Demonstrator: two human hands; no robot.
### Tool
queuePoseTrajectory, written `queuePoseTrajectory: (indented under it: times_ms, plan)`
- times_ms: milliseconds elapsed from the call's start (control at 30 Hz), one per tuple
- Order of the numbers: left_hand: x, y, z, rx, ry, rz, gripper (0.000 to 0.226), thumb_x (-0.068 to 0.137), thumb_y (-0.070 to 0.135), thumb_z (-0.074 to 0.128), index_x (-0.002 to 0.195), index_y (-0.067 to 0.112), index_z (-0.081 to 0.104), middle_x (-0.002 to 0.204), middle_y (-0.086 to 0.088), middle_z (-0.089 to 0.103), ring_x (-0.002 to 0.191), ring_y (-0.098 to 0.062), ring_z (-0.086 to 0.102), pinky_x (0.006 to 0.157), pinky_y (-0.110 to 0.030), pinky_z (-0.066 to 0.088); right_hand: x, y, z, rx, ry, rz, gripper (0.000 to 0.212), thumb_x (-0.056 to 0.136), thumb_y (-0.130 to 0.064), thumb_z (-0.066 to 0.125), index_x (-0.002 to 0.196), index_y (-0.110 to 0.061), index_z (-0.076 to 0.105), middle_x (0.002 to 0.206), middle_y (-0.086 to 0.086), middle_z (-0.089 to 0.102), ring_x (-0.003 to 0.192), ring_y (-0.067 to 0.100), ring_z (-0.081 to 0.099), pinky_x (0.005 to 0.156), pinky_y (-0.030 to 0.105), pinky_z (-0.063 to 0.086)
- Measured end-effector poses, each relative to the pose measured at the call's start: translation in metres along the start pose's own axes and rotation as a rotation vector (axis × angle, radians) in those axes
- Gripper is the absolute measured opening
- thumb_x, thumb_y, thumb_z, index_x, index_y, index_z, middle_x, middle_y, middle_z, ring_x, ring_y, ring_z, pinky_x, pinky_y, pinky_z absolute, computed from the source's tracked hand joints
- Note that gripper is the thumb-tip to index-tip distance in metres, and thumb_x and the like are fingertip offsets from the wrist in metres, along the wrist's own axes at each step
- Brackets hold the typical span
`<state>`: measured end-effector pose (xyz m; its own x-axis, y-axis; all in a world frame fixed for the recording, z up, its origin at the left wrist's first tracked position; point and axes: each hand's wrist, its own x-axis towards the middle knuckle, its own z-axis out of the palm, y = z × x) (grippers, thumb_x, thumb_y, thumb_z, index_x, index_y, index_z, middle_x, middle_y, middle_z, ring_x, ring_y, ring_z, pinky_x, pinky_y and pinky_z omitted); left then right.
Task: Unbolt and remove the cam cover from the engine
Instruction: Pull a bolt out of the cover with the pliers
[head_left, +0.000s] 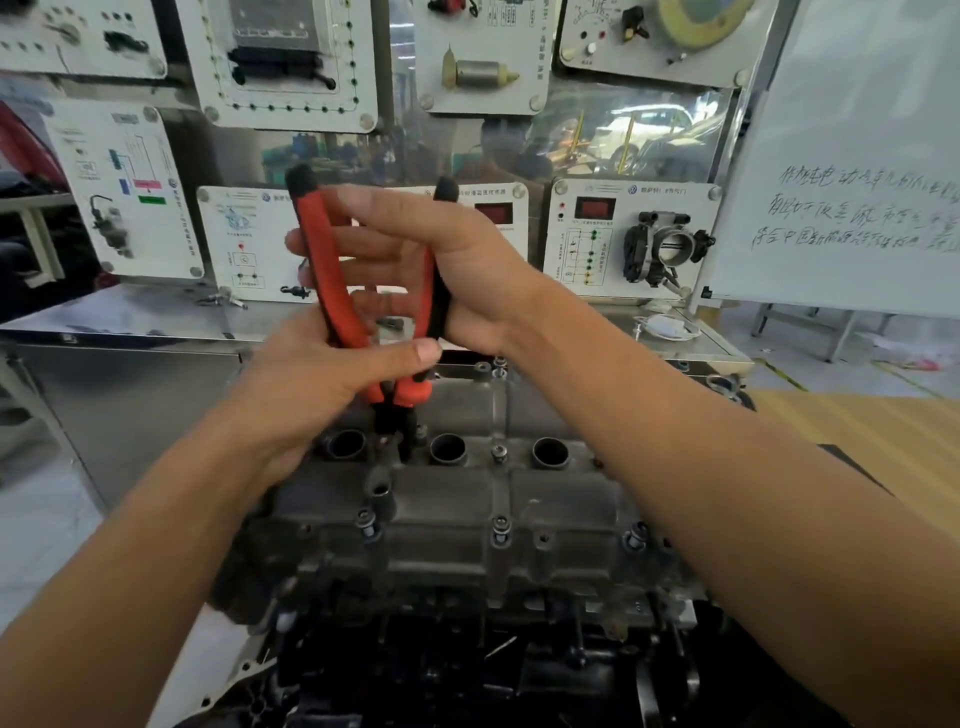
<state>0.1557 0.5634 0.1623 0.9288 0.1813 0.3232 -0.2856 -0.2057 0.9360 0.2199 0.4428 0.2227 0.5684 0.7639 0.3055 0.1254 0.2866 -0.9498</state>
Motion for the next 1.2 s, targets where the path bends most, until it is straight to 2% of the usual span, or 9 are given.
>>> queuePoseTrajectory:
  times_ms: [100,233,367,500,700,800,900,1067,1200]
  plan:
    - [0.002,0.004,-0.017,-0.213,-0.092,-0.039,0.072,0.051,0.016,0.094,0.114,-0.003,0.066,0.113,-0.024,0.070,0.105,-0.042,0.067,0.092,-0.065,0.052,0.016,0.001,-0.007,0.012,-0.321,0.076,0.047,0.096,-0.023,0.048,0.136,0.001,0.044,0.115,0.022,0.064,0.105,0.039,0.060,0.091,0.039,0.050]
    - [-0.004,-0.002,-0.017,-0.251,-0.307,-0.094,0.088,0.039,0.024,0.098,0.117,-0.002,0.066,0.114,-0.022,0.072,0.108,-0.032,0.070,0.096,-0.045,0.056,0.029,0.002,-0.012,0.104,-0.539,0.135,0.066,0.077,-0.040,0.078,0.126,-0.003,0.054,0.118,0.026,0.064,0.109,0.043,0.061,0.082,0.040,0.054]
    - [-0.002,-0.004,-0.013,-0.240,-0.210,-0.097,0.054,0.048,0.023,0.085,0.098,0.009,0.074,0.095,-0.014,0.073,0.086,-0.024,0.068,0.087,-0.040,0.049,0.032,0.002,-0.003,-0.019,-0.124,0.079,0.046,0.086,-0.055,0.060,0.086,-0.012,0.077,0.114,0.017,0.072,0.110,0.032,0.068,0.072,0.036,0.056]
    - [-0.004,-0.006,0.011,-0.056,-0.012,-0.056,0.042,0.055,0.029,0.083,0.094,0.016,0.072,0.078,-0.001,0.068,0.073,-0.016,0.059,0.071,-0.032,0.044,0.014,-0.009,0.015,-0.408,0.418,-0.250,0.054,0.065,-0.068,0.075,0.094,-0.023,0.071,0.107,-0.002,0.074,0.098,0.013,0.071,0.079,0.029,0.050]
    - [0.001,-0.016,0.028,0.442,0.207,0.096,0.060,0.068,0.055,0.064,0.111,0.016,0.050,0.084,0.004,0.057,0.069,-0.007,0.056,0.050,-0.016,0.039,-0.033,-0.011,0.030,-0.642,0.437,-0.290,0.085,0.082,-0.056,0.066,0.152,-0.024,0.028,0.147,-0.002,0.048,0.125,0.007,0.051,0.092,0.018,0.043]
    - [0.007,-0.013,0.026,0.585,0.109,0.171,0.084,0.057,0.067,0.036,0.098,-0.003,0.057,0.073,-0.006,0.055,0.061,-0.010,0.049,0.045,-0.010,0.032,-0.035,-0.003,0.039,-0.600,0.422,-0.202,0.094,0.076,-0.052,0.077,0.151,-0.026,0.028,0.145,-0.002,0.049,0.127,0.011,0.050,0.104,0.036,0.042]
    - [0.001,-0.014,0.020,0.489,0.164,0.138,0.080,0.055,0.066,0.066,0.104,0.004,0.052,0.080,-0.004,0.059,0.068,-0.013,0.057,0.055,-0.022,0.040,-0.024,-0.007,0.043,-0.457,0.458,-0.135,0.081,0.074,-0.043,0.084,0.141,-0.020,0.046,0.126,-0.002,0.064,0.114,0.012,0.061,0.098,0.035,0.047]
    - [-0.010,-0.012,-0.002,0.352,0.150,0.059,0.071,0.047,0.060,0.088,0.098,0.023,0.057,0.084,-0.001,0.070,0.078,-0.016,0.069,0.067,-0.031,0.052,-0.006,-0.013,0.014,-0.304,0.180,-0.132,0.035,0.085,-0.019,0.075,0.118,-0.014,0.063,0.109,0.017,0.071,0.109,0.038,0.066,0.089,0.045,0.051]
    - [0.002,-0.003,-0.024,-0.062,-0.254,-0.012,0.080,0.043,0.052,0.096,0.108,0.012,0.073,0.110,-0.016,0.074,0.104,-0.036,0.070,0.097,-0.053,0.053,0.003,-0.014,-0.012,-0.118,-0.271,-0.044,0.060,0.089,-0.016,0.067,0.140,0.000,0.040,0.141,0.038,0.042,0.118,0.053,0.053,0.094,0.053,0.047]
